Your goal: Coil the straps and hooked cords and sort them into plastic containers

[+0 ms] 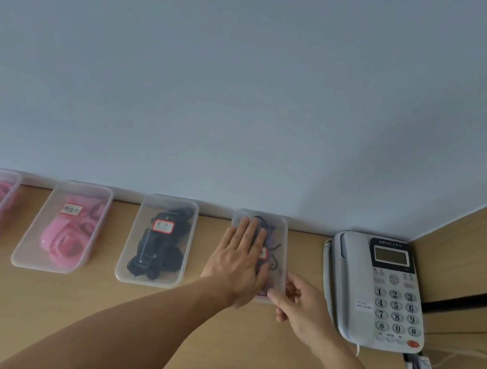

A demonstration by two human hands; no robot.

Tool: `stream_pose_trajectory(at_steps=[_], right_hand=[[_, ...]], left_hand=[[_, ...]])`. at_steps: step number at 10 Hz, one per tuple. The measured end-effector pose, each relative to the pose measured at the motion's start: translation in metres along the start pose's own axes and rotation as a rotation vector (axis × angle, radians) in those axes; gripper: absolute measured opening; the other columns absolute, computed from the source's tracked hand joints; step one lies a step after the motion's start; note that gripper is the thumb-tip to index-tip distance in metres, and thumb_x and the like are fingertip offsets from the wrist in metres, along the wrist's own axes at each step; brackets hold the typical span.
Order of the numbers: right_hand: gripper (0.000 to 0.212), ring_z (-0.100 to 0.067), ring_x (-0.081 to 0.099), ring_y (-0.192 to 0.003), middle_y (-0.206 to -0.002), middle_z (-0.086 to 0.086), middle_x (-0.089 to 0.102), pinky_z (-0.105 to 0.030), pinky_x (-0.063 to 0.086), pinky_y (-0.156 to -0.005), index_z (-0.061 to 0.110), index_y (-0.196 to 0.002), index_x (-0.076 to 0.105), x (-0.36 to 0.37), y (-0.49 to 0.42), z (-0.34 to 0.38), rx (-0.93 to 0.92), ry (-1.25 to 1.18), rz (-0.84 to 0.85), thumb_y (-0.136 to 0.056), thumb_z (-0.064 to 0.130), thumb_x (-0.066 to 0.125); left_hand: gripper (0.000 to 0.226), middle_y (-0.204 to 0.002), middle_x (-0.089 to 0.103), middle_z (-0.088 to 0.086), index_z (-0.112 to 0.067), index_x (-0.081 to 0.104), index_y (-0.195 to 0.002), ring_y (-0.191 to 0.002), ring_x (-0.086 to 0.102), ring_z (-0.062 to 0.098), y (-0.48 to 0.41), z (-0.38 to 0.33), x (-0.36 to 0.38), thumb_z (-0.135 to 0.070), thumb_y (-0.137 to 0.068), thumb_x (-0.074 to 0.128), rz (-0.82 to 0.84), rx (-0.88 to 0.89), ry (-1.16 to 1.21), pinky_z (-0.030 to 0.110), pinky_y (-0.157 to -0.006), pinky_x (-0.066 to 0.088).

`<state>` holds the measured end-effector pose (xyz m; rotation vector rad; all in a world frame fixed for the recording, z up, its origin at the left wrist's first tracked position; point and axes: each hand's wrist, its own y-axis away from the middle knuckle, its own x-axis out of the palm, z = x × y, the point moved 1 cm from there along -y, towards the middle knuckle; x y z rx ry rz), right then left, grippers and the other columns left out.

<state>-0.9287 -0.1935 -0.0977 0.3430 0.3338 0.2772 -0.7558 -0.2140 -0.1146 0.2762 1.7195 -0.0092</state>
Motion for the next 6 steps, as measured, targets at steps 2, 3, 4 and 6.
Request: stream_pose_trajectory(at_steps=[2, 3, 4, 6], right_hand=[[0.026, -0.023, 0.055, -0.05, -0.063, 0.002, 0.054, -0.042, 0.05, -0.052, 0.044, -0.091, 0.072, 0.005, 0.007, 0.002, 0.007, -0.027, -0.048, -0.087, 0.018, 0.07], [0.018, -0.021, 0.053, -0.048, -0.064, -0.008, 0.049, -0.04, 0.048, -0.051, 0.034, -0.091, 0.071, 0.009, 0.008, 0.003, 0.018, -0.06, -0.062, -0.09, 0.016, 0.068], [0.01, -0.02, 0.051, -0.048, -0.058, -0.007, 0.052, -0.037, 0.047, -0.05, 0.022, -0.099, 0.07, 0.011, 0.007, 0.004, 0.045, 0.01, -0.055, -0.092, 0.017, 0.065], [0.026, -0.023, 0.062, -0.085, -0.094, -0.002, 0.067, -0.035, 0.05, -0.072, 0.023, -0.109, 0.066, 0.013, 0.005, 0.02, 0.018, 0.451, -0.086, -0.094, 0.04, 0.054]], left_hand=[[0.074, -0.156, -0.028, 0.006, -0.011, -0.011, -0.154, -0.143, -0.032, 0.024, -0.002, 0.001, 0.002, -0.053, -0.094, -0.002, 0.005, 0.012, -0.003, 0.038, -0.114, -0.025], [0.072, -0.156, -0.029, 0.005, -0.012, -0.013, -0.154, -0.142, -0.034, 0.024, -0.003, 0.002, 0.003, -0.053, -0.096, -0.001, 0.035, 0.012, -0.022, 0.039, -0.113, -0.025], [0.071, -0.161, -0.024, 0.008, -0.013, -0.011, -0.155, -0.146, -0.029, 0.024, -0.006, 0.002, -0.004, -0.053, -0.099, 0.005, 0.098, 0.011, 0.0, 0.038, -0.113, -0.023], [0.07, -0.166, -0.007, 0.007, -0.009, 0.0, -0.157, -0.152, -0.014, 0.023, 0.01, -0.008, -0.036, -0.047, -0.102, 0.02, 0.026, -0.065, 0.017, 0.041, -0.121, -0.003]])
